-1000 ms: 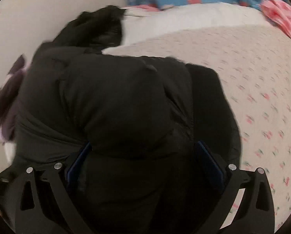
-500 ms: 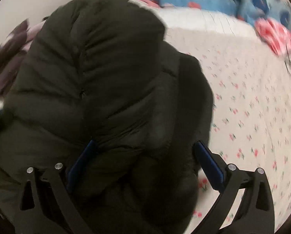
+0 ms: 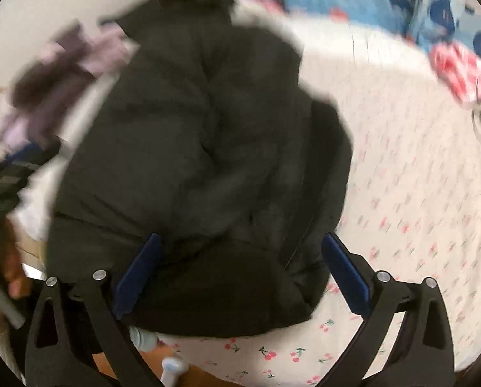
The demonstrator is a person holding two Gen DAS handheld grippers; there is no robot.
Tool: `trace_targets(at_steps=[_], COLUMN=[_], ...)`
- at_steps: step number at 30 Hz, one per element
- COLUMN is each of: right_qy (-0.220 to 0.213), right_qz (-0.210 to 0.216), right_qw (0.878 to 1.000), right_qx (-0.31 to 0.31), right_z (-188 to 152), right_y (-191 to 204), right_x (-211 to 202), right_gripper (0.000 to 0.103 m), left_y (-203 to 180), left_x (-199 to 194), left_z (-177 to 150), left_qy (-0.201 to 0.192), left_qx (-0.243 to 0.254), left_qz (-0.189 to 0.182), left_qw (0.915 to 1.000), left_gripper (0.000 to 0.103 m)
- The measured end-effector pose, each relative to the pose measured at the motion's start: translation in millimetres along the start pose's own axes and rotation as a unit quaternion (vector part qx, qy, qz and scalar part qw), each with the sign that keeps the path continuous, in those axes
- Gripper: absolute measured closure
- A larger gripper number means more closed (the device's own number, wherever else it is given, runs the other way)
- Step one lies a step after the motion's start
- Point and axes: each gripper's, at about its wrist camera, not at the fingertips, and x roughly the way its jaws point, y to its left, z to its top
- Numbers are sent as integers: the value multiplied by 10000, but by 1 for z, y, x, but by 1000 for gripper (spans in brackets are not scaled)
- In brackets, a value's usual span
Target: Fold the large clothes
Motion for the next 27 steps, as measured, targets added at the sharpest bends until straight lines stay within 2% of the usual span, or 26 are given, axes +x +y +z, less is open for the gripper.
trace_targets(at_steps=[3,5,7,8,12,13,15,18,22,27], right_qy=[-831,-1041,-975,-909,-826,-828,-912,-816,-1151,-1215], right_qz=[-132,-155,-160,-107,197,169,3,-285,-429,-633], right_qw=[9964,9944,9951,9957,9955,9954,9949,9961,9923,9905], right_qx=[61,105,103,147,431,451,436,181,171,-145], right_z=[32,47,55,48,36,25,26,25,26,27], right_y=[3,1,3,5,5,1,6,7,7,20], right_x=[-44,-43,-30,-22,14,16,20,23,16,14], right_gripper=[7,7,7,7,7,7,7,7,7,7], left_y=[4,3,3,3,3,3,0,-3,-3,-8], left_x=[-2,2,7,9,19,22,27,19,10,3], left_z=[18,30,38,39,24,21,18,19,21,24], left_qy=[-50,-18,31,55,185,287,463,333,237,134], left_qx=[-118,-151,-205,-224,-150,-85,57,197,150,202], left_qz=[118,151,162,188,328,362,387,414,386,371], left_qw=[9998,9998,9997,9996,9992,9989,9982,9984,9989,9990], left_gripper=[8,8,8,8,8,8,8,8,8,8])
